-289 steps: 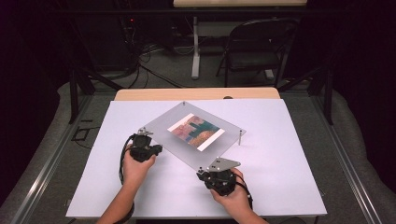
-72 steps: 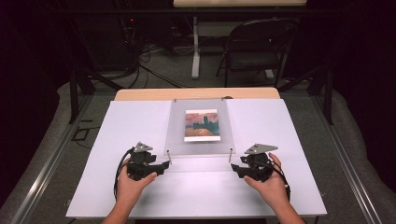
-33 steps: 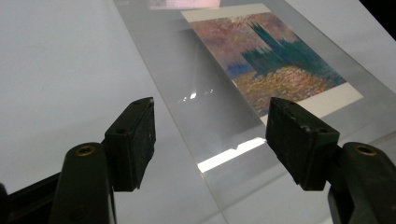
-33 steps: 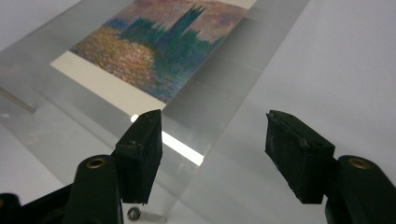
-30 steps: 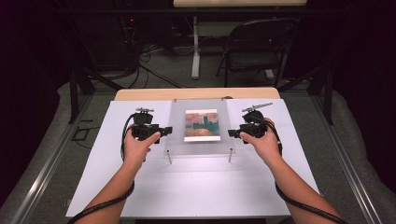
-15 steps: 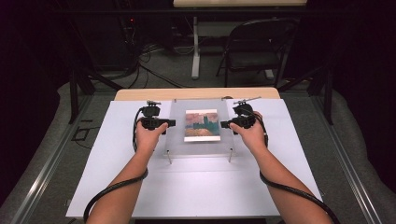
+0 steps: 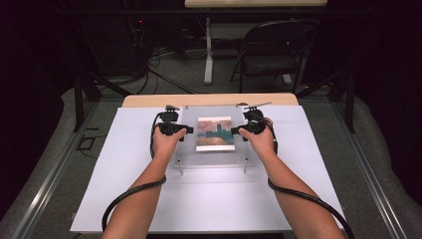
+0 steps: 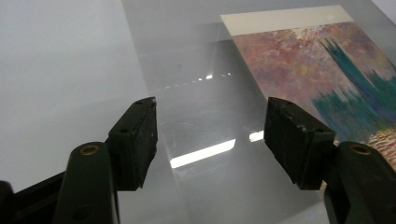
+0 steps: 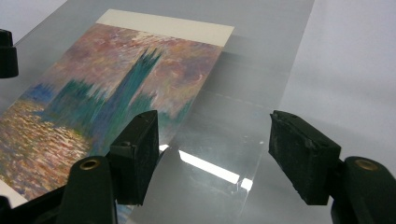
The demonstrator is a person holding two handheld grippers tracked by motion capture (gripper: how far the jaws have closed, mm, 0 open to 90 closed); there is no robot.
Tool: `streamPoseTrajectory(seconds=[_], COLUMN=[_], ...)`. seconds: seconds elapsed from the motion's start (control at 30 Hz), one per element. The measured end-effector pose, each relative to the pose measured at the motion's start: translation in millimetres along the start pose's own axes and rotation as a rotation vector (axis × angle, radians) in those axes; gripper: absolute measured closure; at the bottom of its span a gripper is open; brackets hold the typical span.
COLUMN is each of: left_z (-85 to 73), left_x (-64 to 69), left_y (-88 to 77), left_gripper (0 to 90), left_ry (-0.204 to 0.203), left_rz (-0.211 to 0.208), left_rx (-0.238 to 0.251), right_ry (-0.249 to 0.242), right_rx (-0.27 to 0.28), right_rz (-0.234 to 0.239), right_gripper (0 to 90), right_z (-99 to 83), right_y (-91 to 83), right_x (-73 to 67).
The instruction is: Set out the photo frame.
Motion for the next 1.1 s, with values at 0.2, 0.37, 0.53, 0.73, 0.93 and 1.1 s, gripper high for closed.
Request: streamPoseTrajectory(seconds=[0.2,0.37,0.53,0.73,0.93,1.1], left_z=[-1.2,-1.3,-0.5,0.2,3.7,4.2], left_x=[-0.1,-1.1,-1.3,-1.3,-1.8,-1.7], left_y=[3.3,5.4,7.8,11.2,16.8,21.4], left_gripper=[31.1,28.5,27.1,24.3,23.2,21.5], left_ry=[-0.017,-0.027,-0.043,-0.059,-0.083,-0.128], left_rz=[-0.011,-0.030,-0.042,-0.057,-0.065,-0.104], left_rx=[-0.007,-0.017,-0.017,-0.015,-0.018,-0.031], right_ry=[0.036,0.040,0.045,0.076,0.106,0.131], right_rx=[0.001,0.002,0.010,0.014,0.019,0.022], right_rz=[0.021,0.034,0.046,0.062,0.079,0.107], right_gripper=[32.6,31.4,29.2,28.1,26.7,26.5], right_z=[-0.5,-0.1,0.8,0.7,1.6,2.0], right_y=[2.0,3.4,6.0,7.8,10.7,13.8], right_x=[3.9,5.1,7.1,9.1,11.8,13.1])
Point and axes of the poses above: each handheld gripper's, and its own axes: y roughly forward along the jaws, z roughly out of its top, x roughly to its right, the point moved 8 cm from there along y, roughly forward along the jaws, and after that the axes turned 13 degrees about z, right-handed, at the moved point
